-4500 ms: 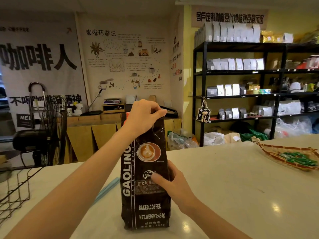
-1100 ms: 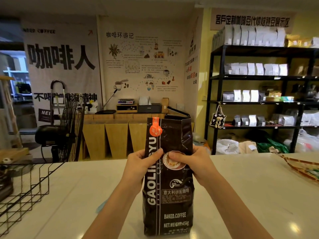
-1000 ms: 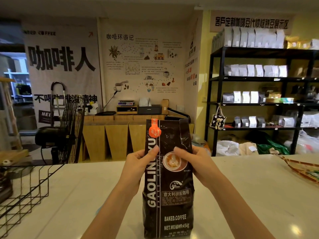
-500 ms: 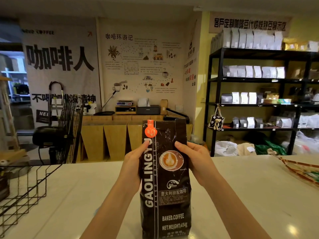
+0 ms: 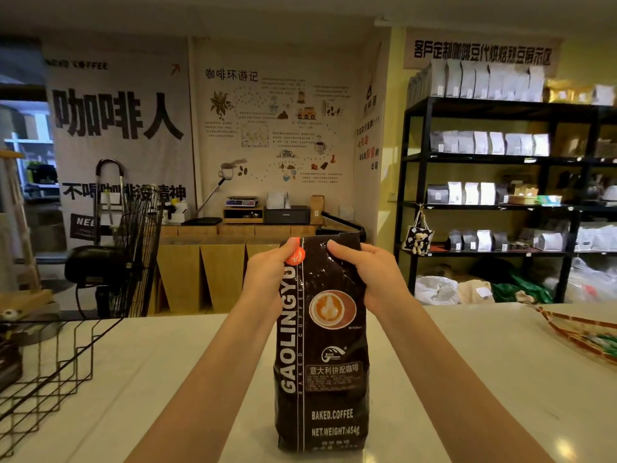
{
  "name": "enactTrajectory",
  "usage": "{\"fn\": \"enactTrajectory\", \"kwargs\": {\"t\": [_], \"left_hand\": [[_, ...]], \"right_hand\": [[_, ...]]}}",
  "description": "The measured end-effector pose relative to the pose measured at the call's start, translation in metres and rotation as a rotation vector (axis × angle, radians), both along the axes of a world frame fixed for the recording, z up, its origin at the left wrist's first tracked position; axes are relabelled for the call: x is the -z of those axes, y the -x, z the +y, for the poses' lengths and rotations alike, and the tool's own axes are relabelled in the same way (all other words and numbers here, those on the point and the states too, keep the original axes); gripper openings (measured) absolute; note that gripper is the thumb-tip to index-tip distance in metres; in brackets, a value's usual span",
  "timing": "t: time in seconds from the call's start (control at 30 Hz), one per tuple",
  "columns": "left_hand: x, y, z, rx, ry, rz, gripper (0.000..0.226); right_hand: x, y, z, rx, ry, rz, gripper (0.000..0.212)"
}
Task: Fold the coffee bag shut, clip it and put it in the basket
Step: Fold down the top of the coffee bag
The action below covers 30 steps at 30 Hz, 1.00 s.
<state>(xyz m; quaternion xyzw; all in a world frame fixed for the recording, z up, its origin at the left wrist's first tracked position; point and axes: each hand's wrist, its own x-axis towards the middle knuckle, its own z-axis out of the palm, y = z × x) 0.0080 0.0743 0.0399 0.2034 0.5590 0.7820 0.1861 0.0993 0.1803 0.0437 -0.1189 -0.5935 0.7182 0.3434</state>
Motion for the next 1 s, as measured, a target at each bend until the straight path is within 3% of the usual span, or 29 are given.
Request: {"fn": "enactTrajectory", "kwargs": {"t": [0.13, 0.23, 0.4, 0.57, 0.73, 1.0], "left_hand": [[0.004, 0.001, 0.001, 0.023, 0.029, -0.05, 0.03], [0.002, 0.002, 0.0, 0.01, 0.06, 0.083, 0.032], [0.013, -0.001, -0.015, 0.101, 0.171, 0.384, 0.064], [0.042, -0.005, -0.022, 0.179, 0.086, 0.518, 0.053], [0.049, -0.004, -0.021, 0.131, 0.055, 0.492, 0.044], [0.037, 0.002, -0.036, 0.197, 0.178, 0.553, 0.045]], "right_hand": [[-0.002, 0.006, 0.004, 0.014, 0.032, -0.118, 0.025], [0.001, 0.007, 0.012, 0.028, -0.06, -0.141, 0.027], [0.016, 0.003, 0.023, -0.094, -0.062, -0.157, 0.035], [0.049, -0.01, 0.029, -0.046, -0.237, 0.044, 0.056], [0.052, -0.018, 0.023, -0.006, -0.415, 0.061, 0.021], [0.042, -0.023, 0.023, -0.035, -0.502, 0.014, 0.041]]}}
